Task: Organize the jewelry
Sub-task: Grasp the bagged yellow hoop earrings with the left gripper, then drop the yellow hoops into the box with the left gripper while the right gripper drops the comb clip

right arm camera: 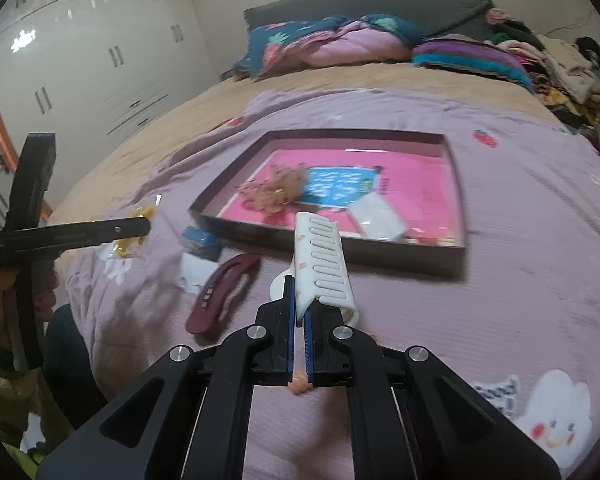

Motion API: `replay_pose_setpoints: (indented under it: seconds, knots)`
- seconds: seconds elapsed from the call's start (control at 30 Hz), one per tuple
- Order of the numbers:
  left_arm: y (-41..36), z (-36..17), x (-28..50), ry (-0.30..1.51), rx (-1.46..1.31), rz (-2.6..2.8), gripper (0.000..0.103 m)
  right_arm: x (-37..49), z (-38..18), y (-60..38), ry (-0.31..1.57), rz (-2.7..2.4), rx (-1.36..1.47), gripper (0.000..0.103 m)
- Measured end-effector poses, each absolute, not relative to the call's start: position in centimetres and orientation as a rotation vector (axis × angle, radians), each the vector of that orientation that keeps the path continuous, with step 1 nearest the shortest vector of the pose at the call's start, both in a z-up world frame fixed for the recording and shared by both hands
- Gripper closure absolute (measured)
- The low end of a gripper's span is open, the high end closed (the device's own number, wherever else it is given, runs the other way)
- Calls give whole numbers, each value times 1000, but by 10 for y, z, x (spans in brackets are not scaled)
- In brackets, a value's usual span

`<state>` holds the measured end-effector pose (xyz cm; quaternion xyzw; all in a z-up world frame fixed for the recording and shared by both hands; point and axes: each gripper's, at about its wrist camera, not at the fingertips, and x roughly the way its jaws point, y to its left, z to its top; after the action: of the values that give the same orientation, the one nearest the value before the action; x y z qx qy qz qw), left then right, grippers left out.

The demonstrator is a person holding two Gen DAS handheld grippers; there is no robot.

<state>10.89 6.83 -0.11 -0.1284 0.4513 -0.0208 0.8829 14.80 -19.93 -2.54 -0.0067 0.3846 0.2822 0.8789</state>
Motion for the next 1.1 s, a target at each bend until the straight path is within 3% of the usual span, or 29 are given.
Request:
replay_pose_setpoints:
  seconds: [0.5, 1.1]
  knots:
    - [15, 18, 150, 919, -214, -137, 62, 153, -4, -266, 762, 445, 79, 100]
    - [-19, 30, 194, 897, -193, -191, 62, 194, 22, -260, 725, 426, 53, 100]
